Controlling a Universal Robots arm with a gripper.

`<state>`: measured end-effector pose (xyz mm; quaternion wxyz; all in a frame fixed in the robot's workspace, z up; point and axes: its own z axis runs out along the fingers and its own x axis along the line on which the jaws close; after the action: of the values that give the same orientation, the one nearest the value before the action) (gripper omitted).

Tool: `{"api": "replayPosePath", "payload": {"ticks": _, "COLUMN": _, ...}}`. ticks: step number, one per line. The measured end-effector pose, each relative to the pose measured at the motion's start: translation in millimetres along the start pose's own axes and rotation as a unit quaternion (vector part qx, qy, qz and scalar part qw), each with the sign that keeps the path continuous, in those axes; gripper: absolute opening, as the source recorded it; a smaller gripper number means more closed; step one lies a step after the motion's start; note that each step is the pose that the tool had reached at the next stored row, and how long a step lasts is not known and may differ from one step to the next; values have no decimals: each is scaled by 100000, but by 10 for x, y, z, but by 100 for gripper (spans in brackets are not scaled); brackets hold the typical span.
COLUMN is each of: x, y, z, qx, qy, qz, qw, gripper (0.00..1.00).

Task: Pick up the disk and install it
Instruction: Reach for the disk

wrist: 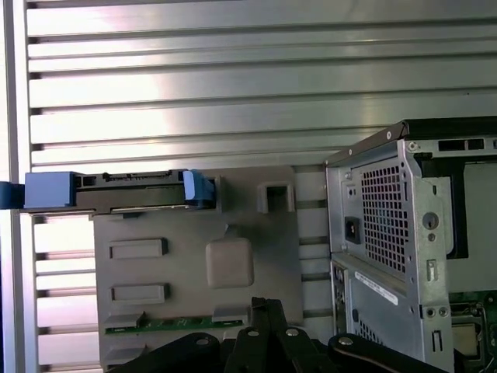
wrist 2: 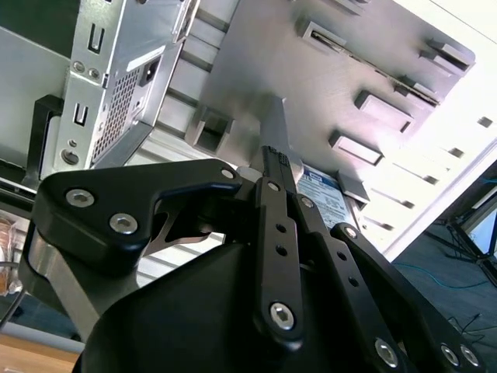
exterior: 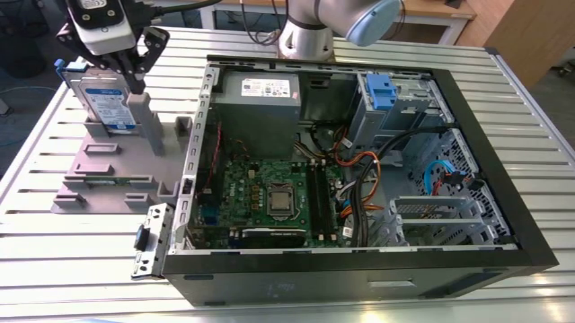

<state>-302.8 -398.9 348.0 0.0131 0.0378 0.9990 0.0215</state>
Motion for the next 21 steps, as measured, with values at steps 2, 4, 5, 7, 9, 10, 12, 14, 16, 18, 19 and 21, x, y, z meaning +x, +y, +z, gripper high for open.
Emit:
{"api": "replayPosePath", "payload": {"ticks": 2, "x": 25, "y": -2, "z": 0, "qx": -1, "qy": -3, "qz": 3, "qw": 100000, "gripper": 11}}
{"api": "replayPosePath", "payload": {"ticks": 4, "x": 45, "y": -3, "z": 0, "qx": 0, "qy": -1, "qz": 3, "qw": 100000, "gripper": 11}}
{"api": "replayPosePath", "payload": {"ticks": 5, "x": 54, "y": -4, "z": 0, "qx": 0, "qy": -1, "qz": 5, "qw": 100000, "gripper": 11}}
{"api": "replayPosePath", "payload": {"ticks": 7, "x": 66, "y": -5, "z": 0, "qx": 0, "qy": -2, "qz": 6, "qw": 100000, "gripper": 11}}
{"api": "replayPosePath", "payload": {"ticks": 9, "x": 76, "y": -6, "z": 0, "qx": -2, "qy": 0, "qz": 5, "qw": 100000, "gripper": 11}}
{"api": "replayPosePath", "payload": {"ticks": 10, "x": 80, "y": -6, "z": 0, "qx": -3, "qy": -2, "qz": 2, "qw": 100000, "gripper": 11}}
{"api": "replayPosePath", "payload": {"ticks": 12, "x": 89, "y": -7, "z": 0, "qx": -2, "qy": -3, "qz": 3, "qw": 100000, "gripper": 11}}
{"api": "replayPosePath", "payload": {"ticks": 14, "x": 98, "y": -7, "z": 1, "qx": -2, "qy": -3, "qz": 5, "qw": 100000, "gripper": 11}}
{"api": "replayPosePath", "payload": {"ticks": 16, "x": 107, "y": -8, "z": 1, "qx": -1, "qy": -2, "qz": 5, "qw": 100000, "gripper": 11}}
{"api": "replayPosePath", "payload": {"ticks": 18, "x": 116, "y": -9, "z": 1, "qx": -3, "qy": -2, "qz": 4, "qw": 100000, "gripper": 11}}
{"api": "replayPosePath", "payload": {"ticks": 19, "x": 120, "y": -9, "z": 2, "qx": -1, "qy": -2, "qz": 3, "qw": 100000, "gripper": 11}}
{"api": "replayPosePath", "payload": {"ticks": 21, "x": 128, "y": -10, "z": 2, "qx": -2, "qy": -2, "qz": 3, "qw": 100000, "gripper": 11}}
